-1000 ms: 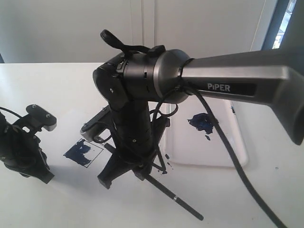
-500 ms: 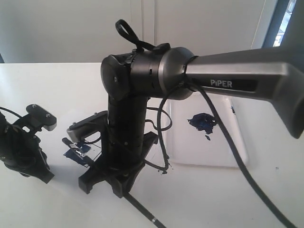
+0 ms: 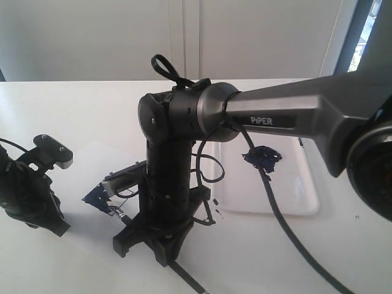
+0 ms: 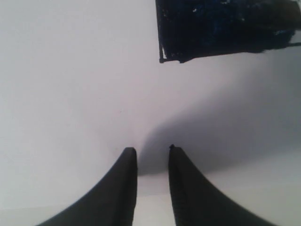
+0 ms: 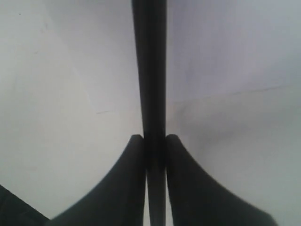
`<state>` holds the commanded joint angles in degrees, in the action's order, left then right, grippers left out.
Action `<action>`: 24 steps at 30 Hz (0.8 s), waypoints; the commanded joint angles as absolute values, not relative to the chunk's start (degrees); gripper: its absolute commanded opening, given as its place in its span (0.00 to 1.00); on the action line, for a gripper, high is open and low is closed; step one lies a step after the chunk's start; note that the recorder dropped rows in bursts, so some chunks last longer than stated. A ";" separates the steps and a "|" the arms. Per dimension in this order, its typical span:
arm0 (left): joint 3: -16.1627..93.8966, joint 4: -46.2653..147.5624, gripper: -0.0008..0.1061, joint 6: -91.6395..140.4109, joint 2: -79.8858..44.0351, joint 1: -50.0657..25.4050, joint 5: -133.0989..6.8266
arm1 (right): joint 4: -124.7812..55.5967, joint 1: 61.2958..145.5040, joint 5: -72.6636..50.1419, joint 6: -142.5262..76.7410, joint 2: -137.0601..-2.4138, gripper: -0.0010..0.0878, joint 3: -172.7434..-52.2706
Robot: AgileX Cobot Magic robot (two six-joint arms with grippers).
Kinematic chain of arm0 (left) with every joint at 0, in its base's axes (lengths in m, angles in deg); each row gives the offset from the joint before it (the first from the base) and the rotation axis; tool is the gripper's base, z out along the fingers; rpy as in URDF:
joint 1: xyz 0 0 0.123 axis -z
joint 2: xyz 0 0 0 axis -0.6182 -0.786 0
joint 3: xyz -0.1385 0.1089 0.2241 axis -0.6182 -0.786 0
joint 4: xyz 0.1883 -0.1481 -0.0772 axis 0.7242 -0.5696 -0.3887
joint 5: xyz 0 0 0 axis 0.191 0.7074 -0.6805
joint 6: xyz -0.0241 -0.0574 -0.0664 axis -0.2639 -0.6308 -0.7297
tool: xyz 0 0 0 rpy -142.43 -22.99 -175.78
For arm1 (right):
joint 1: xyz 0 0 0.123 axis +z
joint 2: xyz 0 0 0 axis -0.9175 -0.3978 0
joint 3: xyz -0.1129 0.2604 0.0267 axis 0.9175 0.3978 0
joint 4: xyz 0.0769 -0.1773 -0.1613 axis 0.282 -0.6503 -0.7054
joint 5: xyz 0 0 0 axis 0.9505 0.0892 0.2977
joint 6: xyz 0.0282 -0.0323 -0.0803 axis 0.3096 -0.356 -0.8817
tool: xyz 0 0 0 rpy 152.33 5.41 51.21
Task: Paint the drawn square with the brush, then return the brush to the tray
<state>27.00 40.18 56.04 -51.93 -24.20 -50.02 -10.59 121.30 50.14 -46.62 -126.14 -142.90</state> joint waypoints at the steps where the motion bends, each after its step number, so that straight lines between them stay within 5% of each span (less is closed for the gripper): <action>1: 27.00 40.08 0.29 56.04 -51.93 -24.20 -50.02 | -10.97 121.30 50.14 -46.62 -126.57 0.01 -143.09; 24: 27.50 36.89 0.29 56.04 -50.88 -24.09 -50.34 | -17.42 121.30 50.14 -44.32 -127.09 0.01 -144.13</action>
